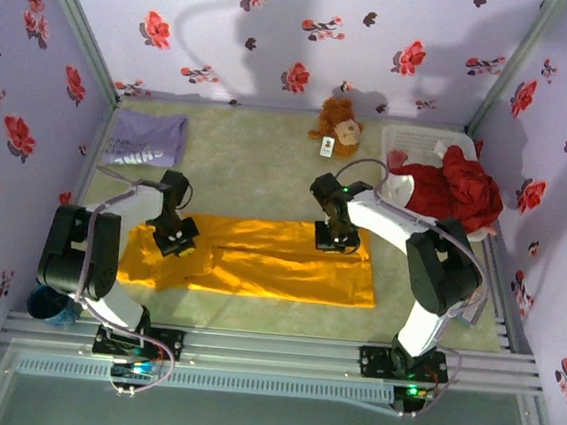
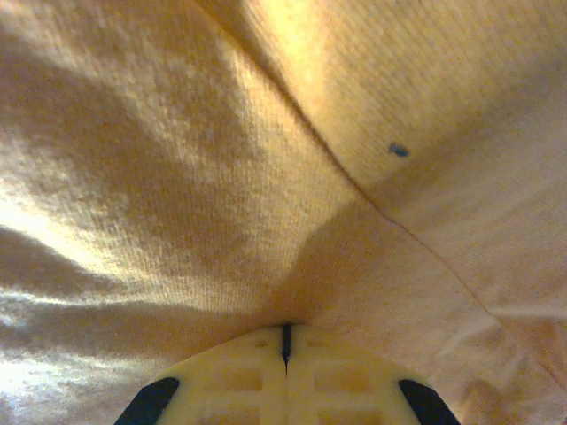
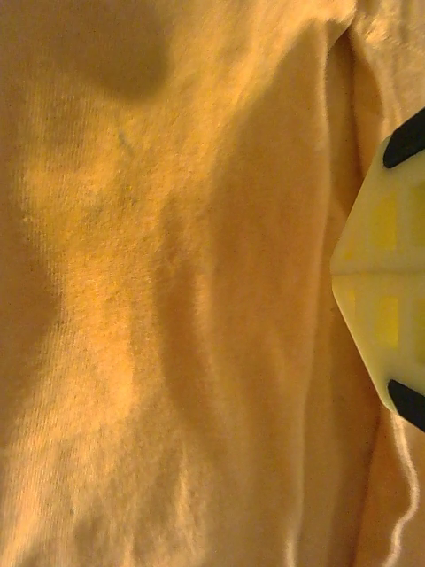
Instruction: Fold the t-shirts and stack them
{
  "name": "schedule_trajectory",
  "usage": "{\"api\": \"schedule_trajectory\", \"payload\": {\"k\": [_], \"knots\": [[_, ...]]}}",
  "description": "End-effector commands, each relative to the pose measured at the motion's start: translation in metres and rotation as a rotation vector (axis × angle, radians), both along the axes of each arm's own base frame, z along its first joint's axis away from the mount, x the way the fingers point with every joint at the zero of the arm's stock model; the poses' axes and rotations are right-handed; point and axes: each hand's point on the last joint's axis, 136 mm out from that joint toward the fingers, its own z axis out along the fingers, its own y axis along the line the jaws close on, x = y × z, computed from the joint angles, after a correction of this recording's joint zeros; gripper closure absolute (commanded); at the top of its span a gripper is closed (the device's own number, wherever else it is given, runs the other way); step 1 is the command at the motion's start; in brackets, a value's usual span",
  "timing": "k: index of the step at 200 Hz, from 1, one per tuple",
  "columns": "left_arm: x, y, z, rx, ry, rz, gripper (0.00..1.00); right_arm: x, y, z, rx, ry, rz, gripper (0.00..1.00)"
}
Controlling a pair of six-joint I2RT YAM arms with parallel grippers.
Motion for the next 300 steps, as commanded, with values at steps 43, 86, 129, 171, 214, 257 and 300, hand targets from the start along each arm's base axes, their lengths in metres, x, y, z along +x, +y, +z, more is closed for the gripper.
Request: {"api": "schedule_trajectory", "payload": {"k": [43, 86, 129, 171, 214, 257, 300], "knots": [[0.020, -0.009, -0.042, -0.026, 0.034, -0.085, 1.00, -0.019, -0.036, -0.043, -0.186, 0.083, -0.059, 1.00], [0.071, -0.027, -0.033, -0.040, -0.003, -0.271, 1.00, -0.045, -0.049, -0.052, -0.190, 0.136, -0.129, 1.00], [0.128, -0.044, -0.022, -0.017, 0.063, -0.409, 1.00, -0.061, -0.063, -0.046, -0.212, 0.138, -0.163, 1.00], [0.166, -0.058, -0.016, 0.079, 0.107, -0.560, 1.00, -0.081, -0.067, -0.042, -0.186, 0.163, -0.218, 1.00], [0.196, -0.062, 0.030, 0.205, -0.064, -0.611, 0.86, -0.084, -0.062, -0.022, -0.147, 0.145, -0.204, 1.00], [0.180, -0.050, 0.061, 0.201, -0.123, -0.487, 0.86, -0.067, -0.054, 0.017, -0.113, 0.062, -0.178, 1.00], [0.168, -0.028, 0.036, 0.223, -0.080, -0.404, 0.99, -0.059, -0.019, 0.020, -0.026, 0.046, -0.134, 1.00]]}}
